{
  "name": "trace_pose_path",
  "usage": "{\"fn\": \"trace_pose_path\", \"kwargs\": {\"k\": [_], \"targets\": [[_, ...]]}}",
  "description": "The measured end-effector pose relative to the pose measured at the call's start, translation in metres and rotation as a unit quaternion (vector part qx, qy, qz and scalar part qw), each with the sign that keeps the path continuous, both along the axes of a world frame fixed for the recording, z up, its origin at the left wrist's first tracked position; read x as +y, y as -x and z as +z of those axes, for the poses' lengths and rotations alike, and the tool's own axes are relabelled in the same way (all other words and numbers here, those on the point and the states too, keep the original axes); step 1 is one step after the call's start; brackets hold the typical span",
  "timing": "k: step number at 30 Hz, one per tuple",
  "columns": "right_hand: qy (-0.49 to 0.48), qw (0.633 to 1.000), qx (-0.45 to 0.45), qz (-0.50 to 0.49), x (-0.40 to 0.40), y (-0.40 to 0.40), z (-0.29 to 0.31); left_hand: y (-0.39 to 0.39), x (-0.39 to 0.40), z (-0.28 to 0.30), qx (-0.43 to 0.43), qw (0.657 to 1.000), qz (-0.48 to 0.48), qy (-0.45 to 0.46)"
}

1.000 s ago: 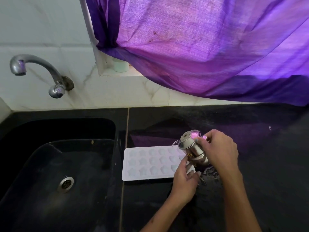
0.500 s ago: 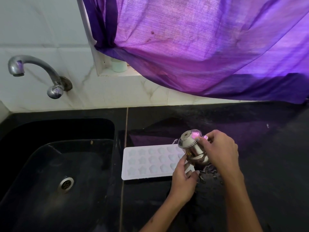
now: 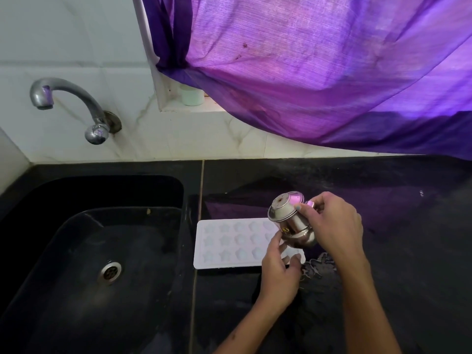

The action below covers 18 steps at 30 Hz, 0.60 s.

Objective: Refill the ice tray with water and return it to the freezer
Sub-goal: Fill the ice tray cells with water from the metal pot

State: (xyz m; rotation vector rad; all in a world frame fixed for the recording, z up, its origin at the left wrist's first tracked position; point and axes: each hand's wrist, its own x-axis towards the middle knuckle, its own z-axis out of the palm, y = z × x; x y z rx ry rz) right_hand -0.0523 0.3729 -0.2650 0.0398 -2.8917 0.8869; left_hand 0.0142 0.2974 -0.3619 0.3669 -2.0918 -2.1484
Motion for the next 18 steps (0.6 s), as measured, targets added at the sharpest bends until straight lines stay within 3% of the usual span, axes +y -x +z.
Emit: {"fn": "trace_pose_path", "kwargs": {"k": [18], "targets": [[-0.069, 0.998, -0.001, 0.003, -0.014, 0.001, 0.001, 0.002, -0.004, -0.005, -0.028, 1.0, -0.006, -0.004]]}}
